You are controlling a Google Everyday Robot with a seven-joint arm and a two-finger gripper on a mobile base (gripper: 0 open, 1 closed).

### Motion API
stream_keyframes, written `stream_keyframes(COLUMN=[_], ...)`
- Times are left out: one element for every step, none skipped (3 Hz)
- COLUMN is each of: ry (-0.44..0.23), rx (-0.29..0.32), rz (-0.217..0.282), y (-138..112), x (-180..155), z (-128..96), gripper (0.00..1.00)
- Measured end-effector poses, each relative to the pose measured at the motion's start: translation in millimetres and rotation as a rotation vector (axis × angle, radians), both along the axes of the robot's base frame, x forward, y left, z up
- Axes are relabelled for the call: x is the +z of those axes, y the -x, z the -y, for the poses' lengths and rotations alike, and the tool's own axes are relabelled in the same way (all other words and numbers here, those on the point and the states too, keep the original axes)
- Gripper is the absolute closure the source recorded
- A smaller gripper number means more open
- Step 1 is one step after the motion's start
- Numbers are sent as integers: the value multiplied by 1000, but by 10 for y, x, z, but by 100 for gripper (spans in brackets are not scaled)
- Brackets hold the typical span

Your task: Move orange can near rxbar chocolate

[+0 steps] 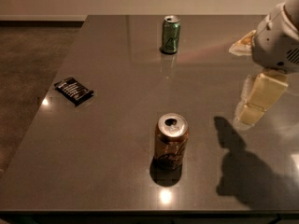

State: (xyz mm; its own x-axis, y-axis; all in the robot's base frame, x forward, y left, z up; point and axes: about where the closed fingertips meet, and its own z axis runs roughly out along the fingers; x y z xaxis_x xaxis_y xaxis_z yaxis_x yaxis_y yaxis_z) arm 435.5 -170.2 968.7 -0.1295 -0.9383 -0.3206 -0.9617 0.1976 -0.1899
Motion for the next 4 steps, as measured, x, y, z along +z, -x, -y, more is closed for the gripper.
stream_keyframes(ry=[-101,-206,-280,-329], rx=[81,173,232,254], rz=[-32,-57,-60,-55], y=[125,314,453,546], x=[-131,-280,-413,-525], z=[-289,-581,-786,-971], gripper=[0,0,0,0])
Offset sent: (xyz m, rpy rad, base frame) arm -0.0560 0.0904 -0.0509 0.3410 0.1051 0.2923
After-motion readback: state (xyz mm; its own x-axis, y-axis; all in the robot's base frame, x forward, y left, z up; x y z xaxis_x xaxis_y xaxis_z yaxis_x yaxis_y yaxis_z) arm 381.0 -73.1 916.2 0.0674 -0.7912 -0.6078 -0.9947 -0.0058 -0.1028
